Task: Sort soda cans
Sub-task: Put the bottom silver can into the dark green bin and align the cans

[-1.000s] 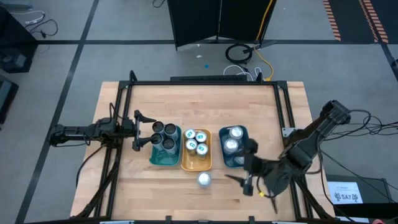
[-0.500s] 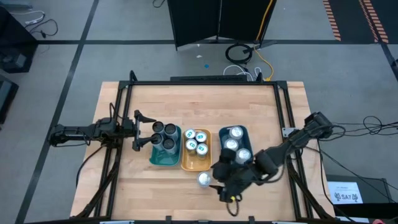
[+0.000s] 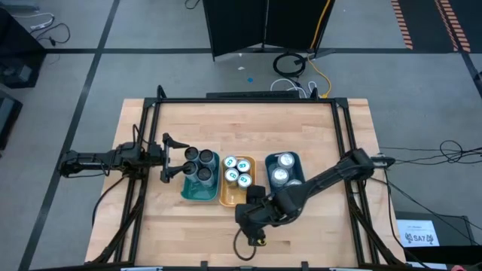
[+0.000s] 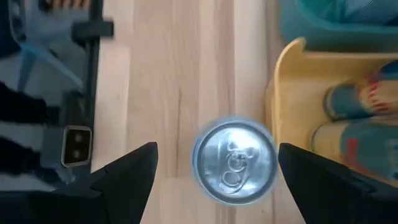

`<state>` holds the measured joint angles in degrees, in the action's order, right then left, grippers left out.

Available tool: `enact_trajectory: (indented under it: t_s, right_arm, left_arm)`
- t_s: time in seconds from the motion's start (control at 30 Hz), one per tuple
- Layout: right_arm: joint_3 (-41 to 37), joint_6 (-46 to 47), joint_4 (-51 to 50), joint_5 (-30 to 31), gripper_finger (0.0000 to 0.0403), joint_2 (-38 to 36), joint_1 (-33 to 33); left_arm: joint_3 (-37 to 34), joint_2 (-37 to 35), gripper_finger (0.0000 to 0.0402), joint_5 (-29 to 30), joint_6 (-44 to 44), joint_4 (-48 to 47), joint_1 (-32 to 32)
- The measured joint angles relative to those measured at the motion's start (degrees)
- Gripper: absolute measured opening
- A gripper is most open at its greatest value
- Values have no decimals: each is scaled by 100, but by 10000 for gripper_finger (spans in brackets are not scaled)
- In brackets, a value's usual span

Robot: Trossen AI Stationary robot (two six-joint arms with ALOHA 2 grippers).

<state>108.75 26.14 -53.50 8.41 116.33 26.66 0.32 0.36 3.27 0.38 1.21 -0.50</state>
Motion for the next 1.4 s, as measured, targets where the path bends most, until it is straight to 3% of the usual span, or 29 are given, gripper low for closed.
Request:
enact_trajectory:
  t_s: [0.27,1.17,1.4]
  right_arm:
    - [376,-313,-392,-131,325,550,-125]
    - [402,-335,-653,-386,324,846,-162]
    - [420,-435,-830,-427,296,880,-176]
  left_arm:
    - [0,0,391,0,0,0,-1]
    - [0,0,391,0,0,0,1]
    - [0,0,391,0,0,0,1]
